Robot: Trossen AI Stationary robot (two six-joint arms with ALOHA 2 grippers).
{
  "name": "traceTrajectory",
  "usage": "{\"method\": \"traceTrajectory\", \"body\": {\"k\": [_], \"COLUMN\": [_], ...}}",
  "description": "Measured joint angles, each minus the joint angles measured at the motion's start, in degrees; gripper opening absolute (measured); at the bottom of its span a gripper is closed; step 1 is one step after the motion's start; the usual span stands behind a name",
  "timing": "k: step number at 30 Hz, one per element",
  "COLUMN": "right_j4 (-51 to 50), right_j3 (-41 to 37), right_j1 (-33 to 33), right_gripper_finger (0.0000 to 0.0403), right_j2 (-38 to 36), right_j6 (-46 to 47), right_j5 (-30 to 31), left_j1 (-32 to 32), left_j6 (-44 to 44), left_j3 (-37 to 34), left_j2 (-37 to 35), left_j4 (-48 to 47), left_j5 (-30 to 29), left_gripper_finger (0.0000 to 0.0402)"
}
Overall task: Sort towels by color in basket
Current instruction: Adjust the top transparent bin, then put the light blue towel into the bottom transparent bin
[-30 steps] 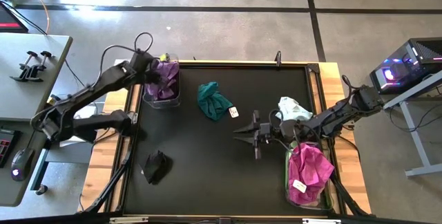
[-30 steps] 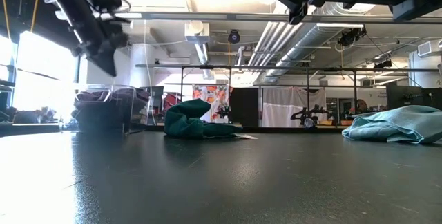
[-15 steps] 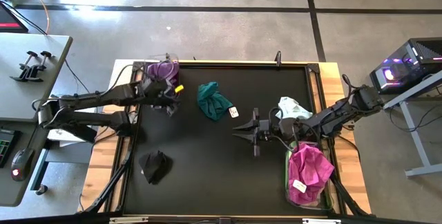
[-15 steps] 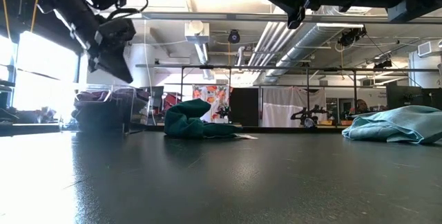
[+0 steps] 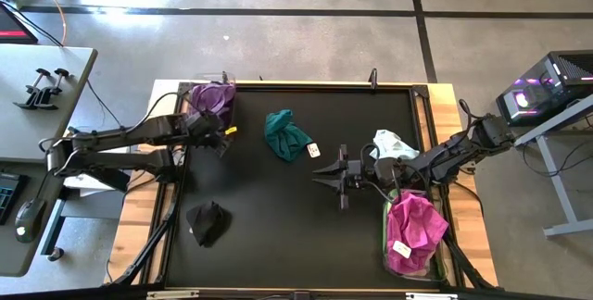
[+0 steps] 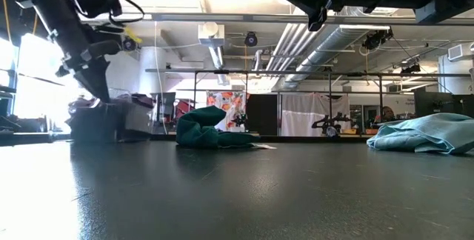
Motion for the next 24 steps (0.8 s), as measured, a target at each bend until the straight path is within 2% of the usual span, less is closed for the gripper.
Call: {"method": "traceTrajectory", "body": {"k": [5, 18, 22, 24], "right_j4": [0.0, -0.2, -0.5, -0.8], "right_j3": [0.0, 0.0, 0.0, 0.0], "right_j1": [0.0, 0.0, 0.7, 1.2], "right_gripper_finger": [0.0094, 0.0094, 0.0094, 0.0094], "right_j2": [0.0, 0.0, 0.0, -0.3], "right_j6": [0.0, -0.1, -4.5, -7.6], "right_j5": [0.0, 0.0, -1.6, 0.6], "left_j1": [-0.1, -7.3, -9.6, -11.0], "left_j6": [-6.0, -4.1, -3.3, -1.2], "left_j3": [2.6, 4.3, 4.2, 3.3], "left_j2": [-3.0, -5.3, -5.3, -5.0], "left_j4": [-6.2, -1.6, 3.9, 9.7], "left_j5": [-2.6, -2.4, -2.7, -2.7], "left_gripper_finger": [0.0000, 0.0000, 0.0000, 0.0000]}}
